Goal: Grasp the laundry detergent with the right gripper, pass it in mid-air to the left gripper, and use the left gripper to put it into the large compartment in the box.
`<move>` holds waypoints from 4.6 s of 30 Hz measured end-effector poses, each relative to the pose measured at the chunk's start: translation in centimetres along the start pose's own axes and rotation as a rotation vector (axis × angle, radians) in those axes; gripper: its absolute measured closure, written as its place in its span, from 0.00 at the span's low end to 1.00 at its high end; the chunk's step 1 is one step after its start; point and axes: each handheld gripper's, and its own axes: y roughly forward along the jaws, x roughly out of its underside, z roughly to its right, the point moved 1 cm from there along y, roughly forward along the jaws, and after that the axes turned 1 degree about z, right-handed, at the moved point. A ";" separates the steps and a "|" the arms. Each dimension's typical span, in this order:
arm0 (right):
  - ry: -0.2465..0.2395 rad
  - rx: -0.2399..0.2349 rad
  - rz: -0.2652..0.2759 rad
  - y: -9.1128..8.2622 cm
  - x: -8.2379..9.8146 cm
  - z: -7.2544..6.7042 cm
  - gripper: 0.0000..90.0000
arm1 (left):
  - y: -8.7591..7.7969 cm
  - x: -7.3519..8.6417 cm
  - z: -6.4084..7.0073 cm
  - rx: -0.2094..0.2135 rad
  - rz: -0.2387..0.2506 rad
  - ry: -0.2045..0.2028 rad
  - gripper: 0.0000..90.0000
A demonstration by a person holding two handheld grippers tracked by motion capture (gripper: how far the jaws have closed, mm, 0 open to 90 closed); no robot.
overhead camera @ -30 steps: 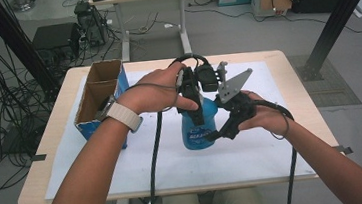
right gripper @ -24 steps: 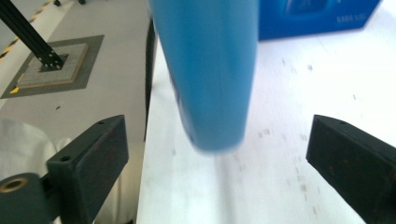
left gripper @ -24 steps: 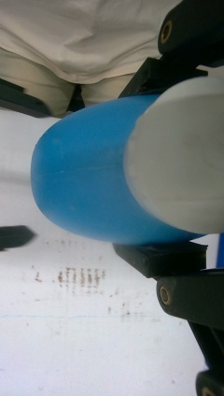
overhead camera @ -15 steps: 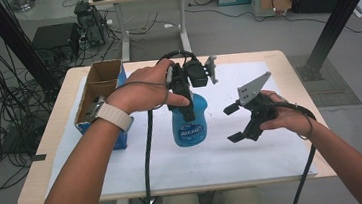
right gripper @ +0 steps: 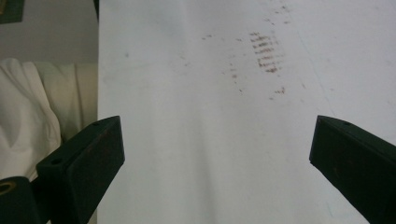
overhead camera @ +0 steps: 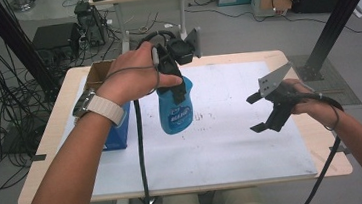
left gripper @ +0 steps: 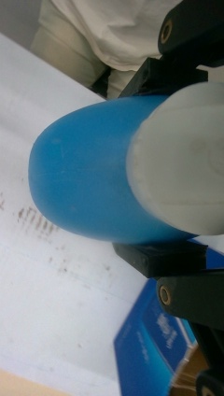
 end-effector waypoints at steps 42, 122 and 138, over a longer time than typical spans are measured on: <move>0.051 0.064 -0.092 -2.0 1.1 2.2 0.04 | -9.7 5.2 -6.8 -0.185 0.002 -0.615 0.42; 0.124 0.063 -0.139 -0.8 1.4 2.5 0.04 | -3.8 11.6 -13.7 -0.255 -0.081 -0.977 0.43; 0.073 0.057 -0.109 -0.4 1.4 3.0 0.04 | -3.1 11.9 -14.0 -0.271 -0.088 -0.969 0.43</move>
